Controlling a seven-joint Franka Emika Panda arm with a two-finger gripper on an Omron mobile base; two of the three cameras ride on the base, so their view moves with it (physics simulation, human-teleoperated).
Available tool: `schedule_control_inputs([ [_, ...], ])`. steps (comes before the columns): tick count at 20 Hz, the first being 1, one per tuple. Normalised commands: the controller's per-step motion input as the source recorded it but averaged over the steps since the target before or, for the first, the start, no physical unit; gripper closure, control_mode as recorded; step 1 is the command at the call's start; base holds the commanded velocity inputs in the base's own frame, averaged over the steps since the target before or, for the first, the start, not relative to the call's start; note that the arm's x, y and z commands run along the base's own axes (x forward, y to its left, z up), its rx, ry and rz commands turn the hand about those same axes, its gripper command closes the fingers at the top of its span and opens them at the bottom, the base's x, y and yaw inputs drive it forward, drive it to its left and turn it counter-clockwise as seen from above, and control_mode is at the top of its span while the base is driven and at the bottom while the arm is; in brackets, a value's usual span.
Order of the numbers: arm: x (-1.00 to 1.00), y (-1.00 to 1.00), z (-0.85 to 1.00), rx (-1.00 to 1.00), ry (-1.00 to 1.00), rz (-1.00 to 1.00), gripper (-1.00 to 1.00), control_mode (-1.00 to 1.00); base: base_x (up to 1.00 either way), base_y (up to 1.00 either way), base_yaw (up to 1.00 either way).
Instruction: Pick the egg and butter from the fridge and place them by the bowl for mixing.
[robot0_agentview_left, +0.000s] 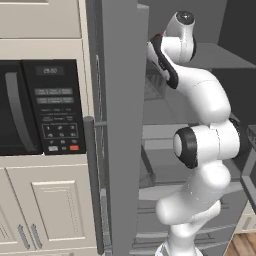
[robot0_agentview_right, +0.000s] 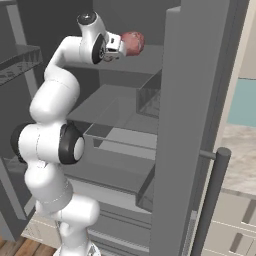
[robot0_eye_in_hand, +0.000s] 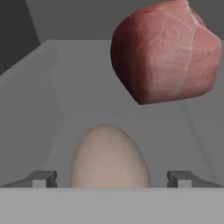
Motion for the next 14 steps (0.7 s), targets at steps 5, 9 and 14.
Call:
schedule_control_inputs([
  [5, 0.54, 0.00, -0.09, 0.00, 0.03, 0.00, -1.00, -1.00, 0.00, 0.00, 0.00],
  [9, 0.11, 0.00, 0.00, 0.00, 0.01, 0.00, -1.00, -1.00, 0.00, 0.00, 0.00],
  [14, -0.10, 0.00, -0.06, 0.01, 0.10, 0.00, -1.00, -1.00, 0.00, 0.00, 0.00],
])
